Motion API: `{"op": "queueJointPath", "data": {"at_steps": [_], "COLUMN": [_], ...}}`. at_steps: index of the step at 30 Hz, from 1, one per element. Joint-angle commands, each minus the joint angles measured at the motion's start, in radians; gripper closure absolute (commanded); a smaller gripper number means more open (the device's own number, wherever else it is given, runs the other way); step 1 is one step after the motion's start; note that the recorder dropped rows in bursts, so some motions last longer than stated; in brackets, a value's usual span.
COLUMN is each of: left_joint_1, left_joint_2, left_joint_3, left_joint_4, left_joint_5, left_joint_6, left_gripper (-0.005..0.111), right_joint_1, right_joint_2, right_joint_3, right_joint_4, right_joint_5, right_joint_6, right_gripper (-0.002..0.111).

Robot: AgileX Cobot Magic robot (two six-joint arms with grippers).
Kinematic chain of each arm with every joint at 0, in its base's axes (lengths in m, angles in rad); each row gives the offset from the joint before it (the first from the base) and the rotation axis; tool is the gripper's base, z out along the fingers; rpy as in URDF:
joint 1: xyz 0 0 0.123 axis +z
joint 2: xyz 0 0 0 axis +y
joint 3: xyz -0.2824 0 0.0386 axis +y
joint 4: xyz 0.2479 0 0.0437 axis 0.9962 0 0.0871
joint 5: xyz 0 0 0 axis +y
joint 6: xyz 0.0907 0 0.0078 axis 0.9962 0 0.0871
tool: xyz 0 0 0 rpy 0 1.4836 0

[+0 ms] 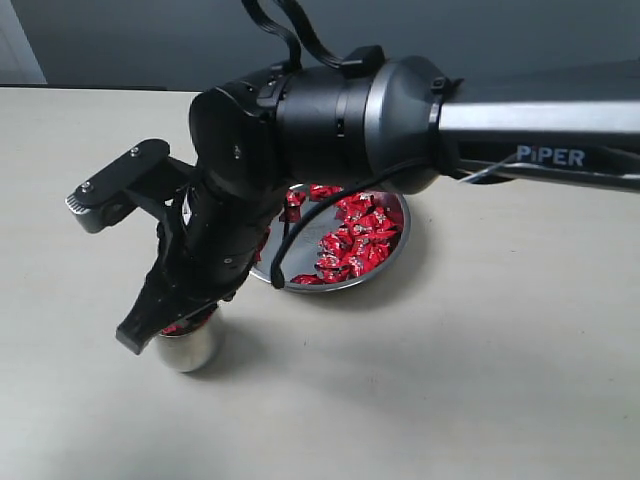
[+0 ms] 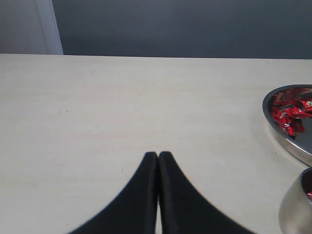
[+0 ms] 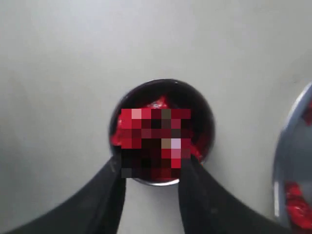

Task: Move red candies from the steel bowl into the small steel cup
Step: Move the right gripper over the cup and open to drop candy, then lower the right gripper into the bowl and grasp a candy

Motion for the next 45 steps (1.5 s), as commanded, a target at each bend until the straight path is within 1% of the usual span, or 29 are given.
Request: {"op": "queueJointPath", "data": {"at_steps": [1, 3, 4, 11, 14, 17, 22, 25, 29, 31, 34, 45], "left_joint_1": [-0.005, -0.005, -0.005, -0.005, -0.005, -0.005, -0.005, -0.005, -0.005, -0.005, -0.005, -0.005], "left_joint_2": [-0.005, -0.005, -0.005, -0.005, -0.005, -0.005, -0.005, -0.005, -0.005, -0.005, -0.005, -0.005], "left_joint_3": [0.004, 0.004, 0.004, 0.004, 0.004, 0.004, 0.004, 0.004, 0.004, 0.004, 0.004, 0.004], "left_joint_4": [0.000, 0.000, 0.000, 0.000, 0.000, 0.000, 0.000, 0.000, 0.000, 0.000, 0.000, 0.000], "left_joint_5": [-0.002, -0.002, -0.002, -0.002, -0.002, -0.002, -0.002, -0.002, -0.002, -0.002, -0.002, -0.002], "left_joint_6": [-0.002, -0.002, -0.002, -0.002, -0.002, -0.002, -0.002, -0.002, -0.002, -0.002, -0.002, -0.002], "left_gripper": [0.106, 0.106, 0.106, 0.106, 0.106, 0.106, 0.106, 0.106, 0.106, 0.106, 0.106, 0.106], "right_joint_1": [-0.029, -0.066, -0.091, -0.256, -0.308, -0.342, -0.350, -0.350, -0.350, -0.350, -0.350, -0.350], "right_joint_2": [-0.010, -0.010, -0.008, 0.034, 0.063, 0.091, 0.147, 0.204, 0.240, 0.255, 0.273, 0.295], "right_joint_3": [-0.015, -0.015, -0.015, -0.015, -0.015, -0.015, -0.015, -0.015, -0.015, -0.015, -0.016, -0.016], "right_joint_4": [-0.241, -0.332, -0.347, -0.300, -0.251, -0.244, -0.232, -0.223, -0.206, -0.188, -0.188, -0.188], "right_joint_5": [-0.050, -0.075, -0.089, -0.235, -0.303, -0.364, -0.437, -0.524, -0.578, -0.602, -0.625, -0.616], "right_joint_6": [0.189, 0.288, 0.313, 0.325, 0.325, 0.325, 0.318, 0.316, 0.316, 0.316, 0.318, 0.328], "right_gripper": [0.072, 0.072, 0.072, 0.072, 0.072, 0.072, 0.072, 0.071, 0.063, 0.063, 0.063, 0.063]}}
